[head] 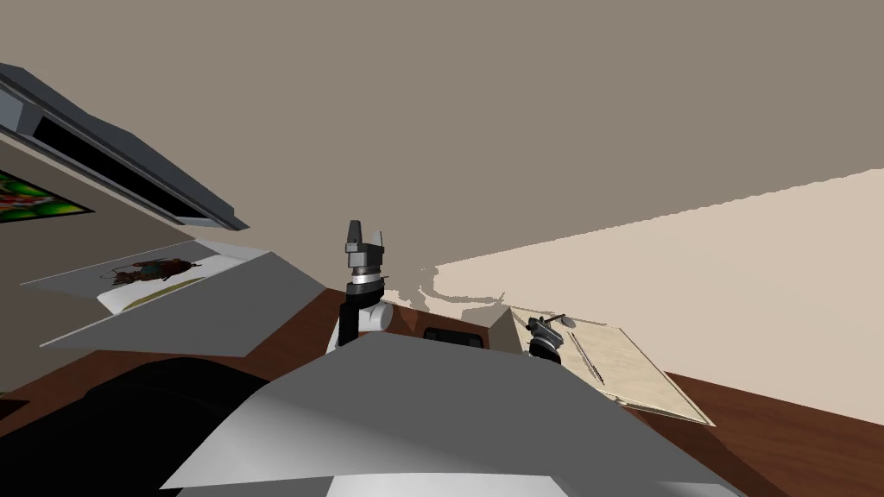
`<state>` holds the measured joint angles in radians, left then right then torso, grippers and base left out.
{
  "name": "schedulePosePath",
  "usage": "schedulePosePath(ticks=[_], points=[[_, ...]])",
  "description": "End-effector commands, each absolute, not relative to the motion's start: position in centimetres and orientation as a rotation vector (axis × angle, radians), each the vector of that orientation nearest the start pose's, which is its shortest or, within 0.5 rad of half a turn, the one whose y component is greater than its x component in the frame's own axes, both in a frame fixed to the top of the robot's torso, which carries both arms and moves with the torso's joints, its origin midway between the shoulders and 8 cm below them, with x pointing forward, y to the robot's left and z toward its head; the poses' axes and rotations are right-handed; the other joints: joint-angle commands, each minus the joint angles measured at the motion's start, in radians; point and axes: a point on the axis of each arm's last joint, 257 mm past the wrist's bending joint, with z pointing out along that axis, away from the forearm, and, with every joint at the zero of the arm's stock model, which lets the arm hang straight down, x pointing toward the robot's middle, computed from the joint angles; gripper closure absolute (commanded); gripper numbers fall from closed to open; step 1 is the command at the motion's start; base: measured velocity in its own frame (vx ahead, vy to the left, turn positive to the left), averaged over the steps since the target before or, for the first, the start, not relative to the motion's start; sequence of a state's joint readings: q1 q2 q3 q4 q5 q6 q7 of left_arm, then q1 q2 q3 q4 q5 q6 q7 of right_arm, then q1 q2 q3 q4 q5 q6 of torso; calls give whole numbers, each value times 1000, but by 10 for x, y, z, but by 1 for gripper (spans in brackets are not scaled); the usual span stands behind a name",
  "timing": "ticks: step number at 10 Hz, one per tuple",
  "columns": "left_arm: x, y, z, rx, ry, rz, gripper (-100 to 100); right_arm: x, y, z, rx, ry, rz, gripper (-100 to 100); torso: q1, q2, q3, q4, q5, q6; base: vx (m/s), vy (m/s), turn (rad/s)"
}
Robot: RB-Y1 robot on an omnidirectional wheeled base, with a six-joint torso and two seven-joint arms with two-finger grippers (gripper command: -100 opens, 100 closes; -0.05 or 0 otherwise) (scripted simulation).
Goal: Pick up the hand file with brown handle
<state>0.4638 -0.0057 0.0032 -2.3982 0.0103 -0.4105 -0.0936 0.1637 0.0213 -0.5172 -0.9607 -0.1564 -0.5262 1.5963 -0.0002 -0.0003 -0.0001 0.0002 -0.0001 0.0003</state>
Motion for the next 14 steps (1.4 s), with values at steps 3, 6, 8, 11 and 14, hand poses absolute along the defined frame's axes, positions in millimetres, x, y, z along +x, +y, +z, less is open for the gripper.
schedulePosePath(ticks=[3,6,8,11,14], points=[[334,275,71,-585,579,-1245,0,330,-471,-454,592,1721,-425,100,0,0,0,0,0,0,0,3,-102],[334,275,71,-585,579,-1245,0,383,-422,-458,487,1751,-327,100,-1,0,-1,-3,-3,3,-5,21,-414],[334,275,71,-585,579,-1245,0,415,-388,-457,409,1766,-265,100,-1,0,-2,-5,-5,2,-11,15,-434],[334,275,71,-585,579,-1245,0,430,-370,-456,368,1772,-235,100,-2,0,-3,-5,-6,1,-6,9,-176],[334,275,71,-585,579,-1245,0,472,-318,-450,238,1783,-148,100,-3,-2,-4,-6,-6,2,-9,14,-424]])
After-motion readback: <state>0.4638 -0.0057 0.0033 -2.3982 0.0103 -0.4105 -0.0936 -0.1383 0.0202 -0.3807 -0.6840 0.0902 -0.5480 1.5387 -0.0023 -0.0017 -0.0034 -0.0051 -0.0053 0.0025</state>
